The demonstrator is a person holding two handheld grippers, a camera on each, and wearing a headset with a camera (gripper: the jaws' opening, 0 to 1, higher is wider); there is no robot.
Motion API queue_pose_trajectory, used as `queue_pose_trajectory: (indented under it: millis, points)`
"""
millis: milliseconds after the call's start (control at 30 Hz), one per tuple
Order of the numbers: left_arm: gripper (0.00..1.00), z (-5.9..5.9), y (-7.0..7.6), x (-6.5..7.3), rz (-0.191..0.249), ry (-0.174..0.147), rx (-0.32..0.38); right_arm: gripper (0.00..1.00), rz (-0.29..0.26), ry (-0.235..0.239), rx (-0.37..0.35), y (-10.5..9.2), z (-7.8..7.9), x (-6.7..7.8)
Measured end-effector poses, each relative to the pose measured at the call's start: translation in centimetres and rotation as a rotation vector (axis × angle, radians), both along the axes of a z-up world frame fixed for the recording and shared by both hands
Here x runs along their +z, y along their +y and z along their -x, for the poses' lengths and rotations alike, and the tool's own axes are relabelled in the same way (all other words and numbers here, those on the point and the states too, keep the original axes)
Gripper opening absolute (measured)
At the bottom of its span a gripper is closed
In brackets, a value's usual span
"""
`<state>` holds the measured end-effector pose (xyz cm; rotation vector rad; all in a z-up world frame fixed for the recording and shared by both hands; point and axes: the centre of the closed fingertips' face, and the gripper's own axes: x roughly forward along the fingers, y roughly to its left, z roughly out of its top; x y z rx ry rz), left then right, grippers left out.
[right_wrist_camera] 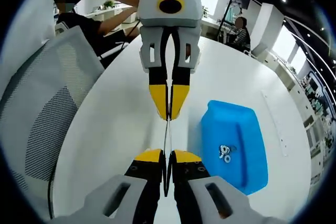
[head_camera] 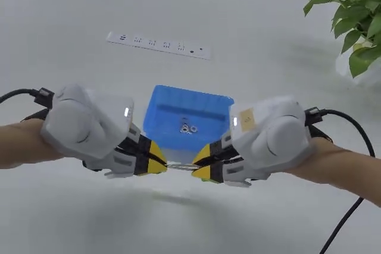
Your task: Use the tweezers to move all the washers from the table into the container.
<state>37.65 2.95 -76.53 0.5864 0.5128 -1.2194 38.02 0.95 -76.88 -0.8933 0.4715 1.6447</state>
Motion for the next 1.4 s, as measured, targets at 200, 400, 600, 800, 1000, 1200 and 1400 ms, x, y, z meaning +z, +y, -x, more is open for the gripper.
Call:
queue_pose_trajectory:
  millis: [200, 400, 600, 800, 1000, 1200, 1400]
  points:
    - [0.05, -1.0, -0.1, -2.7, -0.030, 0.059, 0.021, 0.07, 0.048, 0.008, -0.034, -0.3, -0.8, -2.5]
    - [0.05, -1.3, -0.1, -3.7, -0.045, 0.090, 0.024, 0.08, 0.062, 0.028, -0.060, -0.6, -1.0, -3.2]
    - [0.06, -1.2, 0.1, -3.8, -0.049, 0.108, 0.033, 0.08, 0.075, 0.051, -0.086, -0.5, -1.0, -3.8]
    - [0.06, -1.2, 0.0, -3.8, -0.073, 0.102, 0.024, 0.10, 0.082, 0.039, -0.086, -0.4, -1.0, -3.9]
    - [0.06, -1.4, 0.0, -3.8, -0.090, 0.101, 0.025, 0.12, 0.102, 0.083, -0.150, -0.4, -1.3, -3.9]
    - [0.07, -1.3, -0.1, -3.8, -0.100, 0.107, 0.024, 0.15, 0.138, 0.122, -0.155, -0.4, -1.0, -3.9]
    - [0.14, -0.7, 0.1, -3.8, -0.103, 0.134, 0.027, 0.17, 0.136, 0.098, -0.159, -0.6, -0.9, -4.0]
